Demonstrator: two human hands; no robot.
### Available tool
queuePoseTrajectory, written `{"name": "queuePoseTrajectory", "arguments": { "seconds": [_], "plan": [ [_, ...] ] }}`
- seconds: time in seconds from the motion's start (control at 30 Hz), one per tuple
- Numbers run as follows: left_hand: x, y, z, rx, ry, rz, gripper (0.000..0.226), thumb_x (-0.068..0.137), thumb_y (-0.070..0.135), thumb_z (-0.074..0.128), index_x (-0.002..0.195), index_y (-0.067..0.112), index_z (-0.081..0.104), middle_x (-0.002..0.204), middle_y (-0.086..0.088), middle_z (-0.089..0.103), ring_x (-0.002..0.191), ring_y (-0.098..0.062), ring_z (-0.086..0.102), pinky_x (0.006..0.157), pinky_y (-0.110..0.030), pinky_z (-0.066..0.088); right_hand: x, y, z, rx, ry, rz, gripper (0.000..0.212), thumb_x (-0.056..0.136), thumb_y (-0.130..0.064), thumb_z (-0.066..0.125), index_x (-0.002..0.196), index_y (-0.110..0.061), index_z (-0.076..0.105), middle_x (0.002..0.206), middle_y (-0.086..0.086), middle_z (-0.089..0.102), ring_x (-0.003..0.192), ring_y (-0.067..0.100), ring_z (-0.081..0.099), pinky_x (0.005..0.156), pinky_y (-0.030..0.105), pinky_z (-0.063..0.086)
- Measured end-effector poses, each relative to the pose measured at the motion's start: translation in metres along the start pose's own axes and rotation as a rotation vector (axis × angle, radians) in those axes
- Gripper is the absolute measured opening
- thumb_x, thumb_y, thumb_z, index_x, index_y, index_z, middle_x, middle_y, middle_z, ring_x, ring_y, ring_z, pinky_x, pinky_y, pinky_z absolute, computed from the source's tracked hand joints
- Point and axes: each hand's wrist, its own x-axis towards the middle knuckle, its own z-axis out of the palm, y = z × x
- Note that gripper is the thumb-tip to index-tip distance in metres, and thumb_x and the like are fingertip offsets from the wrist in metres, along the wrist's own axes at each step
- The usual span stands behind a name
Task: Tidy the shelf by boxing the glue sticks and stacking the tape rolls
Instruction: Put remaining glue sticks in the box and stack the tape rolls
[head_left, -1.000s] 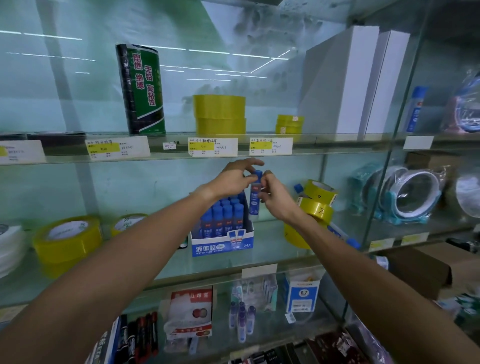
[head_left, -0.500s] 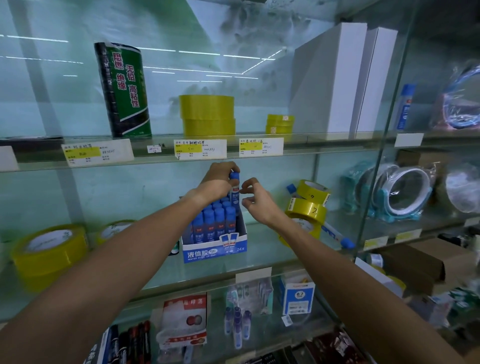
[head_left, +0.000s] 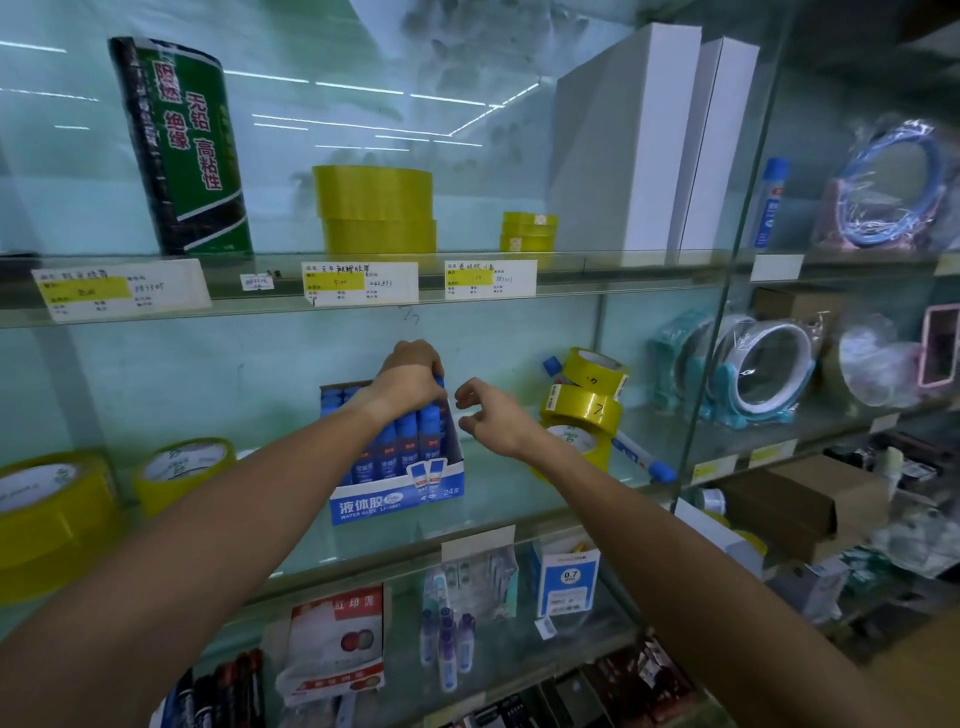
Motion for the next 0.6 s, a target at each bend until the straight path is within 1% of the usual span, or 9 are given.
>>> {"name": "queuePoseTrajectory", "arguments": {
  "seconds": [0.07,0.17,0.23,0.3,0.33,0.4,0.47,0.53,0.6],
  "plan": [
    [0.000,0.002,0.003,0.010,-0.019,-0.030,0.027,0.073,0.019,0.080,0.097,0.011,0.072,0.104,-0.006,0.070,0.093,-0.021,0.064,0.076,-0.028,0.052,0.001,0.002,-0.005,-0.066,0.060,-0.001,0.032,0.091,-0.010,0.058,0.123,-0.008,0.053,0.125,0.010,0.061,0.108,0.028,0.060,0.089,0.032,0.047],
    [0.000,0.000,0.005,-0.005,-0.038,-0.055,0.027,0.070,0.018,0.081,0.095,0.015,0.071,0.103,-0.004,0.069,0.091,-0.022,0.063,0.074,-0.028,0.050,0.005,0.008,-0.021,-0.269,0.293,0.031,0.032,0.087,-0.005,0.053,0.119,-0.011,0.058,0.118,0.012,0.064,0.104,0.030,0.060,0.087,0.036,0.051],
    [0.000,-0.002,0.005,0.003,-0.056,-0.066,0.030,0.068,0.022,0.082,0.095,0.018,0.069,0.101,-0.003,0.068,0.090,-0.022,0.063,0.076,-0.030,0.052,0.009,0.017,-0.038,-0.441,0.460,0.113,0.037,0.082,-0.003,0.051,0.117,-0.011,0.057,0.114,0.015,0.062,0.101,0.034,0.056,0.082,0.038,0.046],
    [0.000,-0.004,0.004,0.009,-0.063,-0.053,0.030,0.069,0.024,0.081,0.096,0.019,0.068,0.100,-0.004,0.067,0.088,-0.022,0.062,0.075,-0.031,0.052,0.010,0.028,-0.058,-0.531,0.556,0.242,0.042,0.080,-0.007,0.054,0.122,-0.009,0.052,0.120,0.017,0.056,0.105,0.037,0.049,0.084,0.040,0.041],
    [0.000,-0.005,0.005,0.008,-0.063,-0.045,0.030,0.070,0.024,0.079,0.097,0.019,0.067,0.101,-0.004,0.067,0.088,-0.022,0.062,0.076,-0.031,0.053,0.009,0.034,-0.067,-0.545,0.565,0.323,0.047,0.081,-0.012,0.056,0.127,-0.009,0.047,0.127,0.018,0.051,0.111,0.039,0.046,0.088,0.042,0.040],
    [0.000,-0.007,0.005,0.003,-0.056,-0.033,0.029,0.073,0.025,0.077,0.099,0.019,0.066,0.102,-0.003,0.066,0.090,-0.023,0.062,0.079,-0.034,0.054,0.009,0.048,-0.082,-0.532,0.498,0.496,0.057,0.087,-0.028,0.060,0.137,-0.012,0.038,0.141,0.019,0.038,0.126,0.042,0.036,0.099,0.048,0.036],
    [-0.002,-0.010,0.006,0.003,-0.042,-0.014,0.026,0.077,0.026,0.074,0.100,0.019,0.066,0.103,-0.003,0.066,0.091,-0.022,0.061,0.080,-0.034,0.054,0.010,0.060,-0.090,-0.474,0.411,0.648,0.058,0.091,-0.040,0.057,0.139,-0.014,0.038,0.147,0.018,0.029,0.132,0.046,0.027,0.104,0.053,0.030],
    [-0.003,-0.012,0.007,0.004,-0.019,0.023,0.022,0.080,0.028,0.071,0.099,0.018,0.067,0.104,-0.003,0.067,0.091,-0.021,0.060,0.079,-0.033,0.053,0.011,0.067,-0.094,-0.378,0.371,0.739,0.046,0.094,-0.035,0.053,0.135,-0.015,0.045,0.147,0.016,0.026,0.129,0.046,0.029,0.102,0.054,0.031],
    [-0.004,-0.014,0.008,-0.010,0.012,0.042,0.022,0.082,0.030,0.069,0.100,0.019,0.067,0.104,-0.003,0.068,0.091,-0.021,0.060,0.079,-0.033,0.052,0.011,0.071,-0.095,-0.306,0.371,0.726,0.036,0.095,-0.020,0.047,0.131,-0.015,0.046,0.144,0.018,0.026,0.124,0.047,0.035,0.100,0.054,0.035]
  ]
}}
